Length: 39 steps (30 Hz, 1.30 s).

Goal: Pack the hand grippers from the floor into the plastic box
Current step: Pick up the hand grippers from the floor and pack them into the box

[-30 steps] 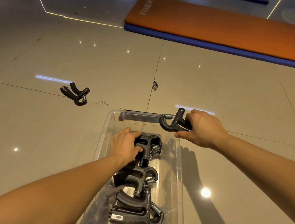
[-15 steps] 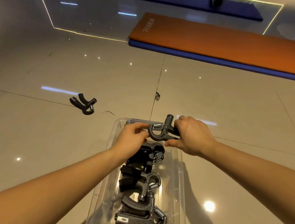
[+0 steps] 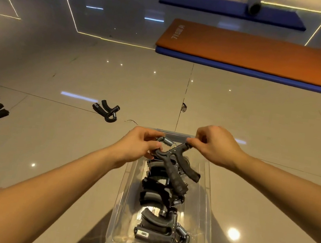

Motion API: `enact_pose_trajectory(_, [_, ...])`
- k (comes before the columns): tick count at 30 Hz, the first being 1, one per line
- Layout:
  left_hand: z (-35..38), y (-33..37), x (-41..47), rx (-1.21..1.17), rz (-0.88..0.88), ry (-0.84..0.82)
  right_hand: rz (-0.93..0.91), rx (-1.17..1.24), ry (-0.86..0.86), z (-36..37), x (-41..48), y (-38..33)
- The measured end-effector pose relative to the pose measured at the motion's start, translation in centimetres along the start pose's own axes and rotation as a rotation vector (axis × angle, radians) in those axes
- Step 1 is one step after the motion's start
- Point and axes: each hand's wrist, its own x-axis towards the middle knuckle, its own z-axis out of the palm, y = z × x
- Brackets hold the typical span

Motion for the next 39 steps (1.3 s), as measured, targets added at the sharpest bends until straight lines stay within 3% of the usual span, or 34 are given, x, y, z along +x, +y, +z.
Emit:
enact_pose_trajectory(2, [-0.7, 0.5, 0.0, 0.11, 0.025, -0.042, 0.001, 0.111, 0.006, -0.5, 0.6, -0.2])
enact_pose_trajectory(7, [-1.4, 1.8, 0.1, 0.258, 0.116, -0.12, 0.026, 0.489, -0.233, 0.6, 0.3, -2.3])
enact_pose_trajectory(11, [-1.8, 2.1, 0.3, 0.288, 0.146, -0.13, 0.08, 0.597, -0.254, 1.2, 0.1, -3.3])
enact_pose_trajectory(14, [-1.3, 1.8, 0.2, 0.239, 0.179, -0.05, 0.104, 0.554, -0.26, 1.7, 0.2, -3.5])
enact_pose_trajectory(18, [0.1, -0.4, 0.0, 0.127, 0.173, 0.235, 0.255, 0.685, -0.205, 2.0, 0.2, -3.4])
enact_pose_trajectory(22, [1.8, -2.1, -1.4, 0.328, 0.138, 0.269, 0.443, 0.889, -0.128, 1.6, 0.0, -2.9])
enact_pose_trajectory(29, [2.6, -3.1, -1.3, 0.613, 0.262, 0.339, 0.507, 1.078, -0.168, 2.4, -0.8, -2.9])
enact_pose_trajectory(33, [2.2, -3.6, -1.0, 0.632, 0.283, 0.29, 0.388, 0.893, -0.23, 2.3, -0.9, -1.3])
enact_pose_trajectory(36, [1.6, -4.2, -1.0, 0.676, 0.283, 0.246, 0.109, 0.29, -0.119, 2.5, -0.9, 1.0])
enact_pose_trajectory(39, [1.5, -4.6, -1.0, 0.761, 0.296, 0.186, -0.006, -0.052, -0.09, 2.2, -1.0, 3.0])
